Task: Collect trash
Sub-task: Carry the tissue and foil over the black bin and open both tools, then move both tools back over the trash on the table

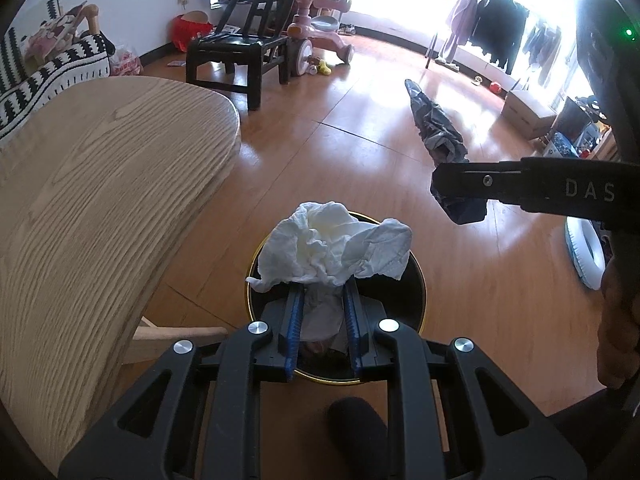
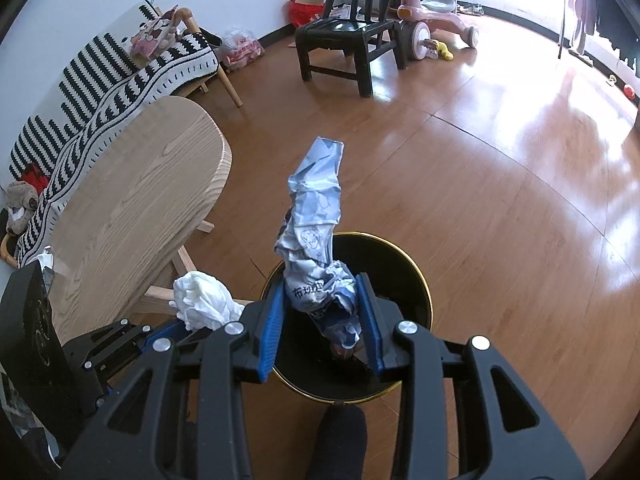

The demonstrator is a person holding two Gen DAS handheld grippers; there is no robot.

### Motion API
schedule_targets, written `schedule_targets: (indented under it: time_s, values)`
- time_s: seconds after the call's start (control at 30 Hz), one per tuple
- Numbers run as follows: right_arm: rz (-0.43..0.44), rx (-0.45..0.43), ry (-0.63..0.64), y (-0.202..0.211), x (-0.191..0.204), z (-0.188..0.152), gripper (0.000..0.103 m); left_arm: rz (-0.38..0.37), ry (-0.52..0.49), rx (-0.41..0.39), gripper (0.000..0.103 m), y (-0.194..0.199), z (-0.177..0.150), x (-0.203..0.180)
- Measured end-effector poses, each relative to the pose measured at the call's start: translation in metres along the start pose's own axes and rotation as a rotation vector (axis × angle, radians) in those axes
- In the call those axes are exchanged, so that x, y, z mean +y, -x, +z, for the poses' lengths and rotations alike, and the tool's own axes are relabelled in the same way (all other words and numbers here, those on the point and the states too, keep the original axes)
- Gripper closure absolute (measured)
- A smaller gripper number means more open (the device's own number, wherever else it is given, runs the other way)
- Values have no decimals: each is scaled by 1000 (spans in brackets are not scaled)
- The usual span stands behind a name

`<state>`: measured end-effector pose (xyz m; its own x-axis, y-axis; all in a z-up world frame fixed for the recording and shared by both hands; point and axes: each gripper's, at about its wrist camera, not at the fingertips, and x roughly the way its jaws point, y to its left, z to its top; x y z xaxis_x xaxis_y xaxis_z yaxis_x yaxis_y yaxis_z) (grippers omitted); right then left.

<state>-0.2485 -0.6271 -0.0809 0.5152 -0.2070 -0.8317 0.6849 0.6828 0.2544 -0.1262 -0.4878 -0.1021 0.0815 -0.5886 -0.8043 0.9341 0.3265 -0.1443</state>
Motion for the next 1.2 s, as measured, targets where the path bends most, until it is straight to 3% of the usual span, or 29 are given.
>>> schedule_targets:
  time_s: [0.13, 0.2, 0.3, 0.63, 0.83, 0.93, 1.2]
  values:
    - [-2, -1, -4, 1, 0, 0, 62, -2, 0, 8, 79, -3, -1, 0]
    - [-2, -5, -10, 1, -1, 0, 52, 12, -7, 5, 55, -5, -1, -4]
    - [-3, -19, -17, 4, -3, 1, 46, 25, -22, -5, 45, -5, -2, -6]
    - [-10, -29, -19, 4, -4, 0, 36, 27, -29, -8, 35, -4, -2, -8]
    - [-10, -32, -24, 4, -1, 0, 35, 35, -38, -16, 32, 0, -3, -10]
    - [-3, -42, -21, 6, 4, 3, 34, 34, -33, -35, 31, 12, -2, -8]
    - [42, -100, 8, 23, 41, 13, 25, 72, 19, -140, 17, 77, -4, 24]
